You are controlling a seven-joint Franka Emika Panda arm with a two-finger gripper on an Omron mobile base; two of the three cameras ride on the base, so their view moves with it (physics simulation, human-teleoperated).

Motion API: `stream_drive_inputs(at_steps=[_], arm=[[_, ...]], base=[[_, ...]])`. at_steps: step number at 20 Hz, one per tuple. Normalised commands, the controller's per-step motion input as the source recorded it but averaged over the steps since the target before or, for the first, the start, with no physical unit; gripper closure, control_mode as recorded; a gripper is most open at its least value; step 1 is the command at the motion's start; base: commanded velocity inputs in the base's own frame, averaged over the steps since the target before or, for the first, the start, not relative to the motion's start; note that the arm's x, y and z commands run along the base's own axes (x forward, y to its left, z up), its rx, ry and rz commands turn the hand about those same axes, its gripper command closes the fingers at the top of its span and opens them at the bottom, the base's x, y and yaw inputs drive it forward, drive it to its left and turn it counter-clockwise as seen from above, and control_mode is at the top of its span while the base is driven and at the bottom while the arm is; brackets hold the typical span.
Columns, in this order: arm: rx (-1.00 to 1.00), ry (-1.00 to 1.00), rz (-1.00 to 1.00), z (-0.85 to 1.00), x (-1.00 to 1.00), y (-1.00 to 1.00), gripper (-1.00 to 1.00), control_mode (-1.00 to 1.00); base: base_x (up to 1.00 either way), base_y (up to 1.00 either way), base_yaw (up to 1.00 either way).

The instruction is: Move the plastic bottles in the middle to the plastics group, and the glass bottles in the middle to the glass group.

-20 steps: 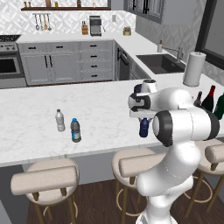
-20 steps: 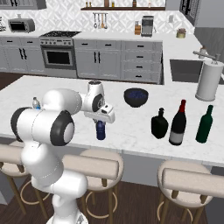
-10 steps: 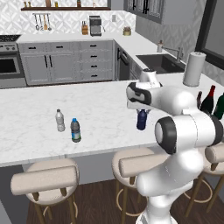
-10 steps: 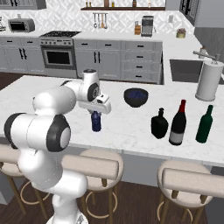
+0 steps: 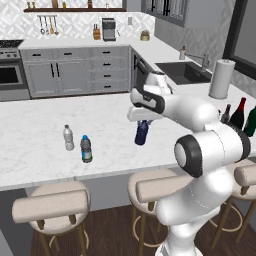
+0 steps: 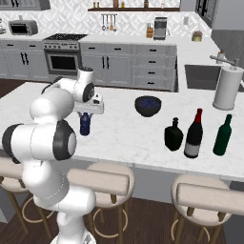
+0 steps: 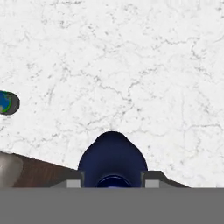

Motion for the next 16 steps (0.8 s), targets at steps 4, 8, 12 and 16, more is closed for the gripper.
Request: stream_drive_inputs(at_steps=[4, 8, 12, 16], arm=[[0.08, 0.00, 0.55, 0.00, 0.24, 1.00, 1.00, -1.00], [-0.01, -0.04, 0.45, -0.01, 0.18, 1.00, 1.00, -1.00], [-0.03, -0.06, 0.30, -0.08, 0.19, 0.80, 1.00, -1.00], [-0.02, -0.03, 0.21, -0.09, 0.12, 0.32, 1.00, -1.00]], base=[[0.00, 0.00, 0.00], [0.00, 0.00, 0.00], [0.00, 0.00, 0.00], [0.00, 0.00, 0.00]])
